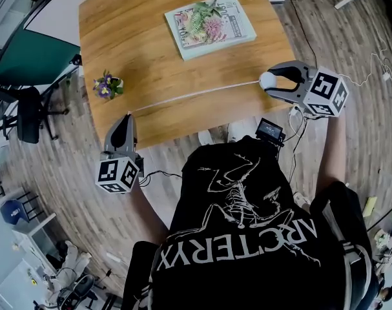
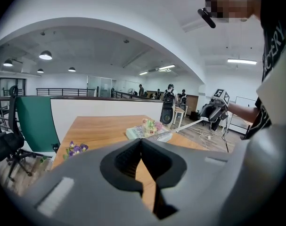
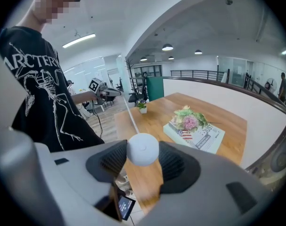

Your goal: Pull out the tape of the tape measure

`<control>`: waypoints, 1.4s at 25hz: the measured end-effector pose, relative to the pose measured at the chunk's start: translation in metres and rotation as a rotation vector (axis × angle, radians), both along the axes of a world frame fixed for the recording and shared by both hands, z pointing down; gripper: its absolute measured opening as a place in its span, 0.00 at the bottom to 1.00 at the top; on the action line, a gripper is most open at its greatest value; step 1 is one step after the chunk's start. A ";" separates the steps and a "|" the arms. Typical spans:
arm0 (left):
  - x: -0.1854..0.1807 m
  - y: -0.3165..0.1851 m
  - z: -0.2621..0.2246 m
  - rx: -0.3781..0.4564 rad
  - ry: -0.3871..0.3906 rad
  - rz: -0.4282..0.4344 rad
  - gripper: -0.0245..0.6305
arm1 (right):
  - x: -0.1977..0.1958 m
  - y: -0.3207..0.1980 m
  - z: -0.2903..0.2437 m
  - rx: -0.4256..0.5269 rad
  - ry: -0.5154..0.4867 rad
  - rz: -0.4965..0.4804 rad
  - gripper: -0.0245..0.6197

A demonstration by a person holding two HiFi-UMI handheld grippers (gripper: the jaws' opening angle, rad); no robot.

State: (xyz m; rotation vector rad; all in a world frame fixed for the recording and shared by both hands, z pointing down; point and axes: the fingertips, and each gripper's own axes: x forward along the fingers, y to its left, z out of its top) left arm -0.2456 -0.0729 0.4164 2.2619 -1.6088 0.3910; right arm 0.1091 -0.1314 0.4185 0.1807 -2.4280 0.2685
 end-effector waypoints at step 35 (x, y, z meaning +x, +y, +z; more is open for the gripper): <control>-0.028 0.008 0.296 -0.584 -0.240 -0.176 0.14 | -0.033 -0.007 0.293 -0.096 0.346 0.110 0.44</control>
